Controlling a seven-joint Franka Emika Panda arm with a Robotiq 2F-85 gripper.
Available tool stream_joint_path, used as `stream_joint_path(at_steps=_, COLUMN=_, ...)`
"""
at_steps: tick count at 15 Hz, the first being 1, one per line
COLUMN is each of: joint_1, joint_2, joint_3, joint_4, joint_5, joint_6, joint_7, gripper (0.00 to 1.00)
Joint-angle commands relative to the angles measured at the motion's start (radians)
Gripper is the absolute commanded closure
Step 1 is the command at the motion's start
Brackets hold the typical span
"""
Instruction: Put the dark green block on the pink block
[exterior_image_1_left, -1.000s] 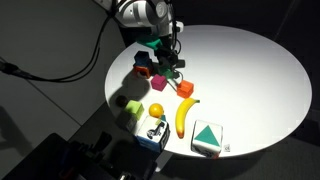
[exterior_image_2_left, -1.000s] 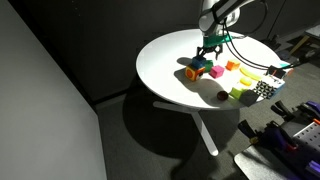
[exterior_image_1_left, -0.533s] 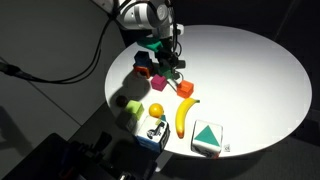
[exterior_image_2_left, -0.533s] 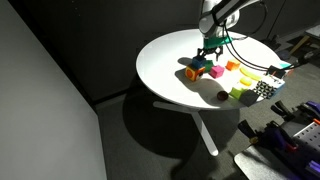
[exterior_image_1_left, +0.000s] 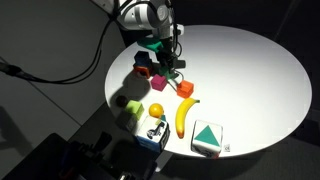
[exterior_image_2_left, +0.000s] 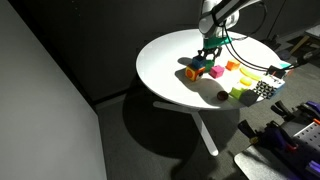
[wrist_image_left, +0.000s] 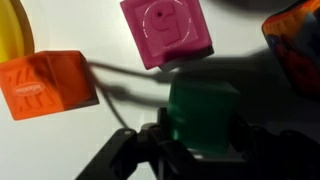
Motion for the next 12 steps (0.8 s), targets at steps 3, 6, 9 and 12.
stream_joint_path(at_steps=3, joint_1=0.005, joint_2=-0.01, joint_3=-0.014, joint_4=0.041, joint_5=-0.008, joint_6=-0.026, joint_7=-0.025, gripper=0.69)
stream_joint_path(at_steps=6, joint_1=0.002, joint_2=-0.025, joint_3=-0.012, joint_4=0.043, joint_5=-0.012, joint_6=-0.038, joint_7=-0.053, gripper=0.69)
stream_joint_path(at_steps=9, joint_1=-0.004, joint_2=-0.043, joint_3=-0.004, joint_4=0.042, joint_5=-0.014, joint_6=-0.063, joint_7=-0.098, gripper=0.69)
stream_joint_path(at_steps=12, joint_1=-0.003, joint_2=-0.065, joint_3=-0.006, joint_4=0.04, joint_5=-0.023, joint_6=-0.091, joint_7=-0.131, gripper=0.69)
